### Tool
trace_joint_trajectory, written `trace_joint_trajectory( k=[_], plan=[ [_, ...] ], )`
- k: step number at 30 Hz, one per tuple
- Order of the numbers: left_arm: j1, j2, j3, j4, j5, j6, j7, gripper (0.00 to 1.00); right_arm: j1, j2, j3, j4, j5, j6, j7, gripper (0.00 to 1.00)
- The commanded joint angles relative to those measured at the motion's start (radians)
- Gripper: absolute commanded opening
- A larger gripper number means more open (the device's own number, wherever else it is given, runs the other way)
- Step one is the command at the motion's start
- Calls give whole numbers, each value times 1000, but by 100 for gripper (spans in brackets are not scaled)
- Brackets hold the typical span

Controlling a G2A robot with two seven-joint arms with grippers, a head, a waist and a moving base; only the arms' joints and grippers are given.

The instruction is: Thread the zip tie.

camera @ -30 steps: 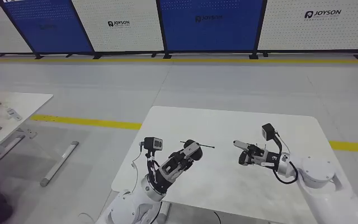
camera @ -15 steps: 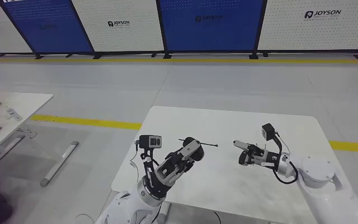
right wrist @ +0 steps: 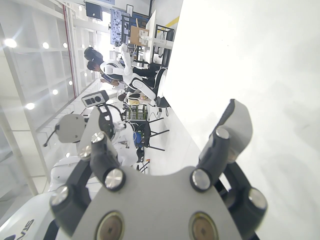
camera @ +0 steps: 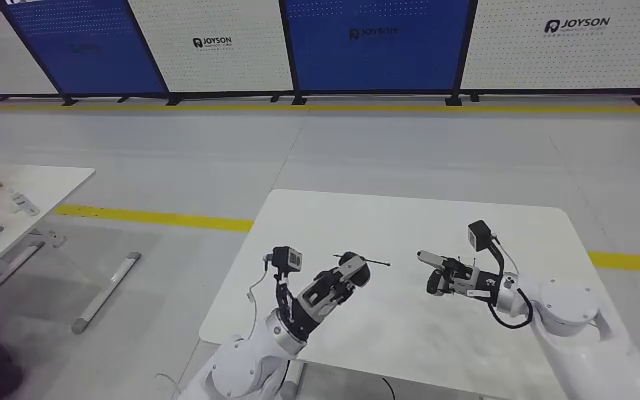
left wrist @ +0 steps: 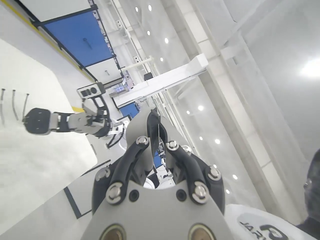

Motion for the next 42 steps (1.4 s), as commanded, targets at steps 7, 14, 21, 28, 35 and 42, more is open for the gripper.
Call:
trace_joint_trajectory(
  k=[7, 14, 21, 28, 35, 42],
  plan=[
    [-62, -4, 41, 178, 2, 19, -3, 0, 0, 0, 0, 0, 0, 0, 0, 100],
    [-83, -5, 63, 241, 54, 19, 24, 0, 0, 0, 0, 0, 0, 0, 0, 100],
    [-99, -7, 71, 283, 136, 30, 88, 0, 0, 0, 0, 0, 0, 0, 0, 100],
    [-99, -7, 71, 283, 136, 30, 88, 0, 0, 0, 0, 0, 0, 0, 0, 100],
    [-141, -10, 125, 335, 270, 60, 100, 0, 0, 0, 0, 0, 0, 0, 0, 100],
    [-159, -11, 137, 371, 235, 60, 58, 0, 0, 0, 0, 0, 0, 0, 0, 100]
  ],
)
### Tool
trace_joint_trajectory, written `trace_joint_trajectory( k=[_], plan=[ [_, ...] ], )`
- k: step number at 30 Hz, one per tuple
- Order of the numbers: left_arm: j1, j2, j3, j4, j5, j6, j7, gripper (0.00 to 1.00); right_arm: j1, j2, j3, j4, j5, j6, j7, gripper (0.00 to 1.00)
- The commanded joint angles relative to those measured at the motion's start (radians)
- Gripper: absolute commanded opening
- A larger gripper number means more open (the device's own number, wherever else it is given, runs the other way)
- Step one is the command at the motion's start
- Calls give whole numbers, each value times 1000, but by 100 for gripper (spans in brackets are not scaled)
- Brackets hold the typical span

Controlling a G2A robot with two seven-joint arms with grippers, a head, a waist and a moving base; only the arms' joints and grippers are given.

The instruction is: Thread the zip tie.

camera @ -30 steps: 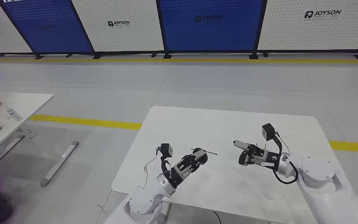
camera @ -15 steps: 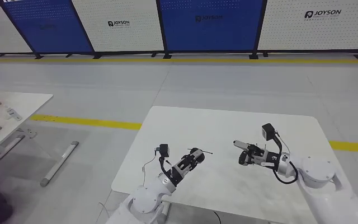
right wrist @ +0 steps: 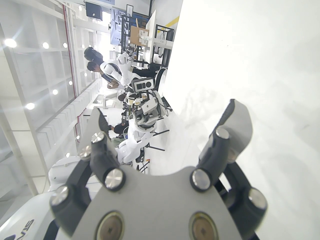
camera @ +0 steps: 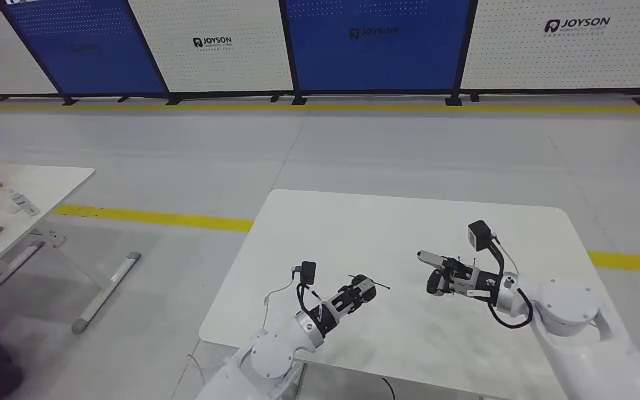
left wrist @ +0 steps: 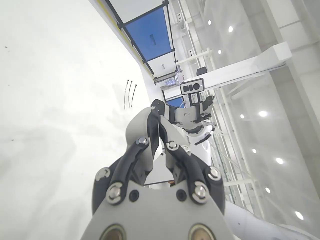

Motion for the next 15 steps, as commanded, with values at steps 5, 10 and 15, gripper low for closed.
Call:
trace_joint_trajectory(
  k=[5, 10, 15],
  plan=[
    [0, 0, 0, -1, 2, 0, 2, 0, 0, 0, 0, 0, 0, 0, 0, 100],
    [0, 0, 0, -1, 2, 0, 2, 0, 22, 9, -3, -51, -155, 103, -36, 100],
    [0, 0, 0, -1, 2, 0, 2, 0, 75, 41, 42, -119, -343, 229, 105, 100]
  ],
)
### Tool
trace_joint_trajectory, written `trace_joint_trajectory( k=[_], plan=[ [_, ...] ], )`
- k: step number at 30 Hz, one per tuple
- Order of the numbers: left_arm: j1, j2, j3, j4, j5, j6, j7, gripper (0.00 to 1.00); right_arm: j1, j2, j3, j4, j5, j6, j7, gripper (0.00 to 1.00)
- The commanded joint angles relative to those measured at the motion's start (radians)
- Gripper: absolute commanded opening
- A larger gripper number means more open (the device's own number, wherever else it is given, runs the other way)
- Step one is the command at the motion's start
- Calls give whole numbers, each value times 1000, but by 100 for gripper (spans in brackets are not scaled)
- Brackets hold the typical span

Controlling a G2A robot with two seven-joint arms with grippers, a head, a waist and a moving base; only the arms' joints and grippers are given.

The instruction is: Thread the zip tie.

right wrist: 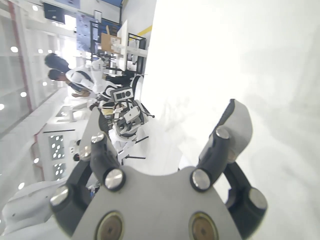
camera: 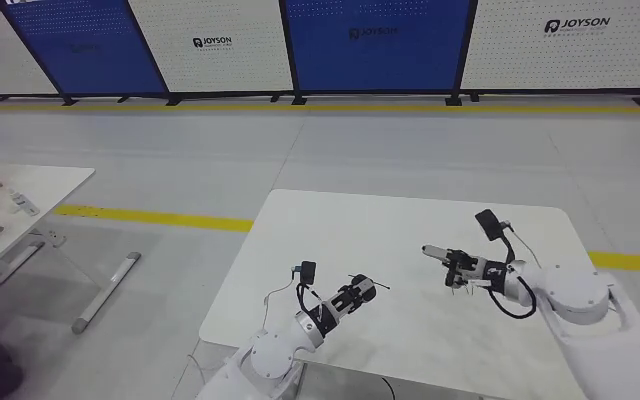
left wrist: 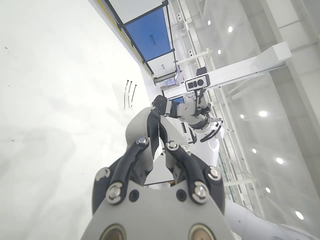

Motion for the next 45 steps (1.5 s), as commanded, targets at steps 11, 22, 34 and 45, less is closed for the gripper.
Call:
trace_joint_trajectory(
  k=[11, 22, 34, 45],
  plan=[
    [0, 0, 0, 0, 0, 0, 0, 0, 133, 37, -55, 4, -361, 30, 346, 100],
    [0, 0, 0, 0, 0, 0, 0, 0, 115, 41, -71, -19, -454, 3, 277, 100],
    [0, 0, 0, 0, 0, 0, 0, 0, 197, 37, -150, 15, -620, -102, 321, 100],
    [0, 0, 0, 0, 0, 0, 0, 0, 196, 39, -153, 35, -641, -211, 279, 100]
  ],
)
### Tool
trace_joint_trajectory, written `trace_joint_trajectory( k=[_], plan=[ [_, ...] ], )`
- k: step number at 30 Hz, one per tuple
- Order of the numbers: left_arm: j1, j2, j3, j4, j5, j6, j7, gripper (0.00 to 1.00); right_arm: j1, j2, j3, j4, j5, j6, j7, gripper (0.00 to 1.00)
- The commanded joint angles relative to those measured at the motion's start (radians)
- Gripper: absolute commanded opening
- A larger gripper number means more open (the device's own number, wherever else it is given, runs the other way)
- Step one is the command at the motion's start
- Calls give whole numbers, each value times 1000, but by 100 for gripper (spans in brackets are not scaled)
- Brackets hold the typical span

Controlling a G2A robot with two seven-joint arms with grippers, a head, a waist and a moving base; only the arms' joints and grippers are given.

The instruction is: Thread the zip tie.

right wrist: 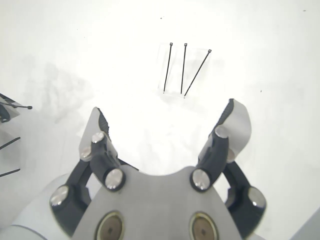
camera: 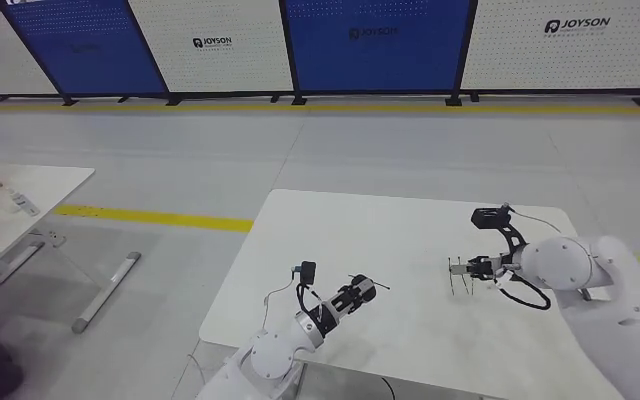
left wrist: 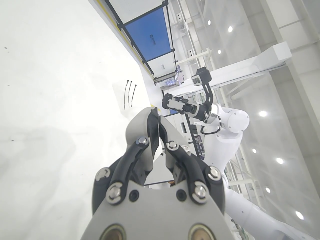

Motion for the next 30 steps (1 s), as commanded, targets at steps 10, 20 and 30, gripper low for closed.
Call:
trace_joint_trajectory(
  k=[10, 20, 30],
  plan=[
    [0, 0, 0, 0, 0, 0, 0, 0, 166, -26, -87, 165, 53, -372, 65, 100],
    [0, 0, 0, 0, 0, 0, 0, 0, 228, -91, -227, 374, 107, -392, -91, 100],
    [0, 0, 0, 0, 0, 0, 0, 0, 187, -93, -232, 359, 74, -326, -159, 100]
  ],
)
